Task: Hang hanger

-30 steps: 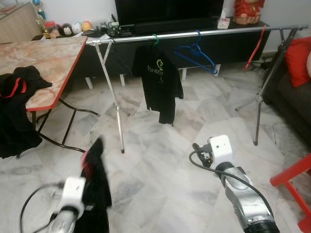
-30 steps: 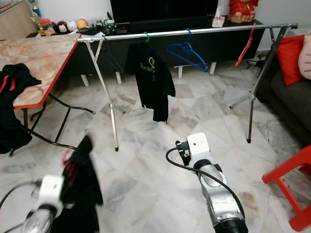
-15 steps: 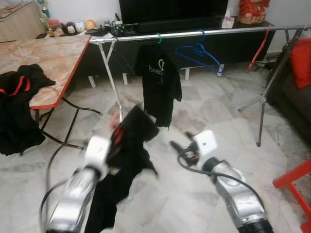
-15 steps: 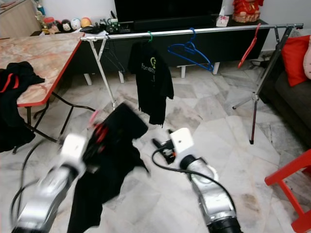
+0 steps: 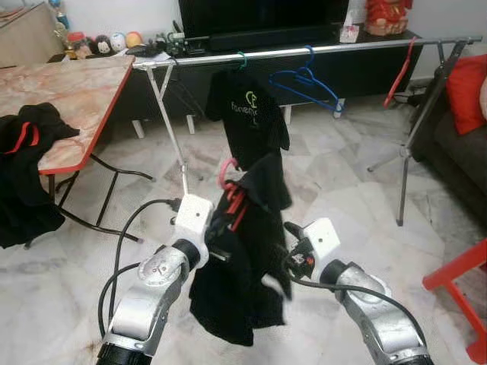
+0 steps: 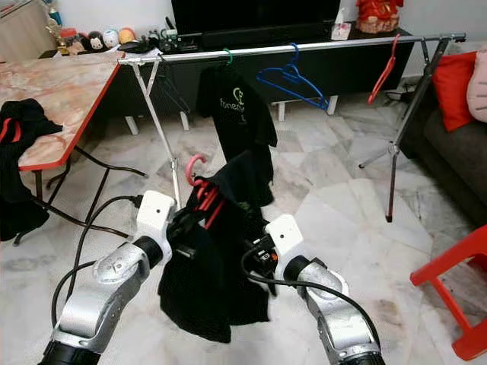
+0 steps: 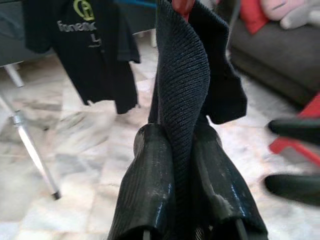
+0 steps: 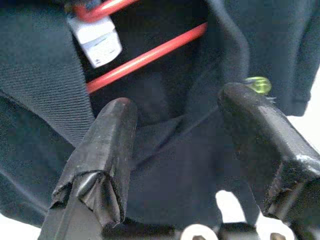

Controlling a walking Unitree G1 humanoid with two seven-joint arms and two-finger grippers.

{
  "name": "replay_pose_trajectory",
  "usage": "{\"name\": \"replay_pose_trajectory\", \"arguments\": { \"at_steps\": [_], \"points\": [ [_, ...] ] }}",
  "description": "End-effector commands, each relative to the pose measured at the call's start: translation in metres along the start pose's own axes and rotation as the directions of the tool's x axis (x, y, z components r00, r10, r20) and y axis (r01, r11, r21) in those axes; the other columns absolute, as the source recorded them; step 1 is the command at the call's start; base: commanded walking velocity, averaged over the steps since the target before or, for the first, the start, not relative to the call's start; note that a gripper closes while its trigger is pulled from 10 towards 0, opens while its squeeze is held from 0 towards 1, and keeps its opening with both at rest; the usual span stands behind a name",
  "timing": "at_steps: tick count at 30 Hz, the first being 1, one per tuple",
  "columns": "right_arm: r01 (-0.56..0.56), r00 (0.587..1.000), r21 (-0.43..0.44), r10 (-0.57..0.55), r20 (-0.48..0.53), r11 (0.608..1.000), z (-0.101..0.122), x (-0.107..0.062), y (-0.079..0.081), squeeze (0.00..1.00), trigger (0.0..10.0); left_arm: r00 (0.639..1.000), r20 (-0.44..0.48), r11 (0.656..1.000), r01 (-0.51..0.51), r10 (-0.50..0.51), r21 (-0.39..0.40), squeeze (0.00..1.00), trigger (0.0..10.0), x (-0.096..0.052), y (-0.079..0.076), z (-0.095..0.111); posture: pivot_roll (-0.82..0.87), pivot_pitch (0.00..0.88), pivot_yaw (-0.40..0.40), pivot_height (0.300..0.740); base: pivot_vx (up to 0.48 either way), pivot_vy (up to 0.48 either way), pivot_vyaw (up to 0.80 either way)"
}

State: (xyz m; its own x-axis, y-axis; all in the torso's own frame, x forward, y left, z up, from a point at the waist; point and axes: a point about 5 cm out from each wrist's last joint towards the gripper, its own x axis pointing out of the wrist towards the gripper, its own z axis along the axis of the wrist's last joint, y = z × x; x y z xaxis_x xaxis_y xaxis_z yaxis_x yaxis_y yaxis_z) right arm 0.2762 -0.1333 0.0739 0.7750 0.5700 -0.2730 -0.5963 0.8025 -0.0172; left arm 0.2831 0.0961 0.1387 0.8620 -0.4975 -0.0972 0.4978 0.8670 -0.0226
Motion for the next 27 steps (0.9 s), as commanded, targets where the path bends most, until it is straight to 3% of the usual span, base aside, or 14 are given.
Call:
{"name": "replay_pose_trajectory", "arguments": {
  "at_steps": [1, 5, 13, 27],
  "points": [
    [0.023, 1.0, 0.0, -0.023, -0.017, 1.0, -0.007, 0.001, 0.001, 0.0, 10.0, 0.997, 0.04, 0.998, 0.067, -0.067, 0.0, 0.0, 10.0, -0.001, -0.011, 0.012, -0.06, 0.0, 0.063, 0.74, 0.0, 0.0, 0.0],
    [0.132, 0.991, 0.005, -0.132, -0.024, 0.991, -0.012, 0.002, -0.007, 0.0, 10.0, 0.983, 0.063, 0.985, 0.173, -0.171, -0.023, 0.0, 10.0, -0.005, -0.024, 0.016, -0.06, 0.0, 0.064, 0.74, 0.0, 0.0, 0.0],
    [0.268, 0.964, 0.029, -0.267, -0.013, 0.963, -0.014, 0.002, -0.021, 0.0, 10.0, 0.967, 0.076, 0.967, 0.246, -0.242, -0.057, 0.0, 10.0, -0.01, -0.032, 0.017, -0.06, 0.0, 0.066, 0.74, 0.0, 0.0, 0.0],
    [0.463, 0.886, 0.05, -0.464, 0.001, 0.885, -0.022, -0.015, -0.033, 0.0, 10.0, 0.968, 0.059, 0.967, 0.249, -0.245, -0.058, 0.0, 10.0, -0.013, -0.03, 0.014, -0.07, 0.0, 0.073, 0.74, 0.0, 0.0, 0.0]
  ]
}}
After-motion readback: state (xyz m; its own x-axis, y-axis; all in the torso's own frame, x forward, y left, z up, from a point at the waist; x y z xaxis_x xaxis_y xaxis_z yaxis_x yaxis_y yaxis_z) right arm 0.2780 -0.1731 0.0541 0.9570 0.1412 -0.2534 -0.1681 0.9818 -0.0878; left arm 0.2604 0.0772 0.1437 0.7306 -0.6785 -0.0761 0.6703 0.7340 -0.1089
